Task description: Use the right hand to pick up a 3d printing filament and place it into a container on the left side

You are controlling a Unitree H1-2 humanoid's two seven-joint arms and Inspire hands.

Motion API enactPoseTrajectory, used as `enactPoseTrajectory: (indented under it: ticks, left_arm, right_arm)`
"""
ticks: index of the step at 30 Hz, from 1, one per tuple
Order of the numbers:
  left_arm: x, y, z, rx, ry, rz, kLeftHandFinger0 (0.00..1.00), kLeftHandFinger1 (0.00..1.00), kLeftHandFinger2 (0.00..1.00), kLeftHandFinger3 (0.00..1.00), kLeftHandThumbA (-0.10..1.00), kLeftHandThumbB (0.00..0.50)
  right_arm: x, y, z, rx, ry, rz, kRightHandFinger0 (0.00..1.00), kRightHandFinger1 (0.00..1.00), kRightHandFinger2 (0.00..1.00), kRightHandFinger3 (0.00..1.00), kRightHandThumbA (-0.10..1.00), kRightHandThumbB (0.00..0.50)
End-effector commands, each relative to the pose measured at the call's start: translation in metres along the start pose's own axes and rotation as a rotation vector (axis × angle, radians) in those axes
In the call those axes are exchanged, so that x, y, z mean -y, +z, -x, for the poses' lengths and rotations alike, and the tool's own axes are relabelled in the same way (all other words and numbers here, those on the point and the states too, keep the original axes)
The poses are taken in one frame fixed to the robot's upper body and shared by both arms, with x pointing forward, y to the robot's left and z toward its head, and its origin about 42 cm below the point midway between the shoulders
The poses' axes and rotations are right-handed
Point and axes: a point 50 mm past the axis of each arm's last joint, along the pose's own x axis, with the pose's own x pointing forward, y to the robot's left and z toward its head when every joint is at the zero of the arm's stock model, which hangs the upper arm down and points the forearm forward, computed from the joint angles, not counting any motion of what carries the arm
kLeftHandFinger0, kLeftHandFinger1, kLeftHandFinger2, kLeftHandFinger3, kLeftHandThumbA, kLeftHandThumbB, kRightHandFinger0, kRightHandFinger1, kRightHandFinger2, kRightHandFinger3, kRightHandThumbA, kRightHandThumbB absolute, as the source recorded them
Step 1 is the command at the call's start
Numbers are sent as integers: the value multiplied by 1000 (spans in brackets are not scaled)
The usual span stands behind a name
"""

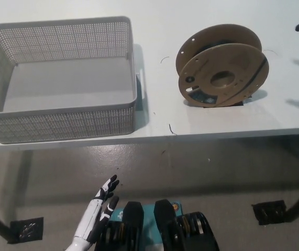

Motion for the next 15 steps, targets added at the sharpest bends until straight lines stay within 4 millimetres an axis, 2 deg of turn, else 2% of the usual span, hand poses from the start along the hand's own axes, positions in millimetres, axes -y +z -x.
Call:
enactPoseTrajectory:
  ticks: [1,5,8,9,10,13,15]
  left_arm:
    - [-3,11,0,80,-4,-22,1000,1000,1000,1000,1000,218]
    - [-2,10,2,76,-5,-24,1000,1000,1000,1000,1000,216]
    - [-1,9,1,73,-10,-24,1000,1000,1000,1000,1000,217]
    - [-1,9,1,73,-11,-25,1000,1000,1000,1000,1000,217]
    - [-2,9,1,75,-13,-31,1000,1000,1000,1000,1000,208]
    - [-2,10,1,78,-10,-37,1000,1000,1000,1000,1000,203]
    - [-2,10,0,78,-11,-33,1000,1000,1000,1000,1000,201]
  right_arm:
    - [68,72,-18,-109,191,14,1000,1000,1000,1000,1000,348]
    - [70,95,-41,-169,250,74,1000,1000,1000,1000,1000,393]
    - [69,119,-59,-189,267,114,1000,1000,1000,1000,1000,375]
    - [68,124,-64,-200,277,117,1000,1000,1000,1000,1000,377]
    - [68,130,-69,-212,287,122,1000,1000,1000,1000,1000,402]
    - [63,154,-85,-233,309,144,1000,1000,1000,1000,1000,324]
    - [61,163,-93,-246,311,144,1000,1000,1000,1000,1000,323]
